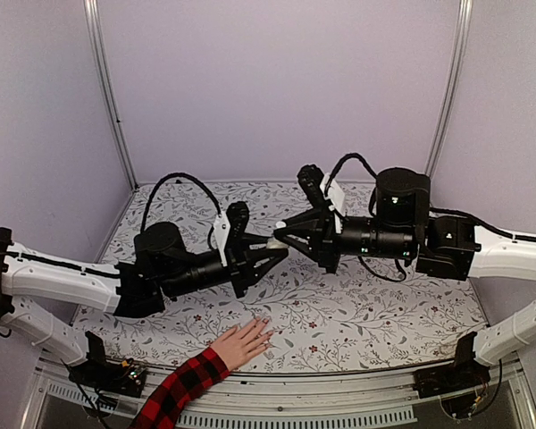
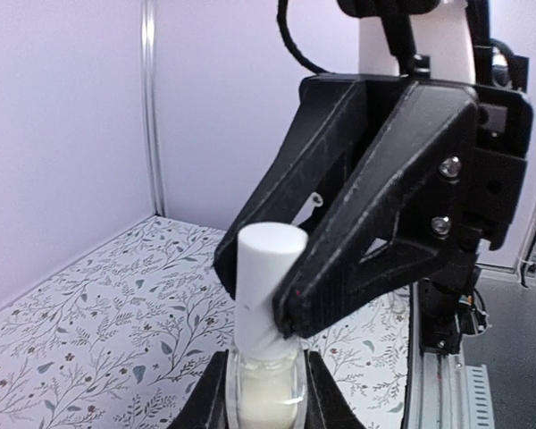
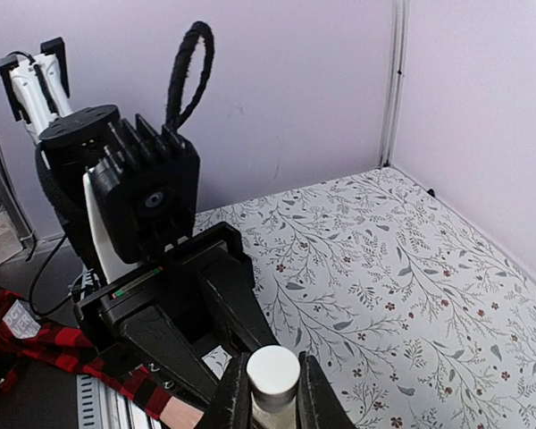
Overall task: Paint the nails
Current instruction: Screw the nail polish bottle.
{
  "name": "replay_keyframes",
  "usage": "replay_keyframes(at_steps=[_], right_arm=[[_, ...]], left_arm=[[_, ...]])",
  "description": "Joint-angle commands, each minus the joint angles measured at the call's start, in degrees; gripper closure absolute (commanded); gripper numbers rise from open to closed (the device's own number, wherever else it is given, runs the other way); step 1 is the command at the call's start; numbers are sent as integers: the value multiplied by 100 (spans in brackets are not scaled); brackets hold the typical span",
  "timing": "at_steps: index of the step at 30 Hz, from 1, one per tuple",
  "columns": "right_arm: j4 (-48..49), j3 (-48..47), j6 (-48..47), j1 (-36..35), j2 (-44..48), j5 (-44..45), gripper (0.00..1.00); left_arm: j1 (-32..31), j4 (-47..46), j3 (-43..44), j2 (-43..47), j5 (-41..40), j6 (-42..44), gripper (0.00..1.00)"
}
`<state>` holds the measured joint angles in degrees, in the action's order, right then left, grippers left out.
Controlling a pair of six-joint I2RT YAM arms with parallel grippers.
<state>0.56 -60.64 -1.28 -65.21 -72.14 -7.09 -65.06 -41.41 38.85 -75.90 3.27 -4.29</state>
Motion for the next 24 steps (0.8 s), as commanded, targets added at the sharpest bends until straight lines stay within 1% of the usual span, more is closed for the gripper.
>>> replay_keyframes(at_steps=[1,7,13,17,21,24], right_arm=[[-110,288,662,-106,-331,430,97],[234,303,1045,-106,-632,1051,97],[314,267,1256,-106,-881,1386,97],[336,300,1305,-106,-886,1499,94],[341,324,1292,-110,-779,1536,92],[385,356,1243,-106,-688,1479,87]], left_arm=[[30,-834,240,-235,-1132,107,100],[-47,-892,584,-647,-1808,299,100],[-148,-785,974,-1088,-2386,421,100],[-148,-710,1044,-1146,-2532,405,100],[-151,-646,1057,-1155,-2489,386,100],[-148,-597,995,-1104,-2460,379,100]])
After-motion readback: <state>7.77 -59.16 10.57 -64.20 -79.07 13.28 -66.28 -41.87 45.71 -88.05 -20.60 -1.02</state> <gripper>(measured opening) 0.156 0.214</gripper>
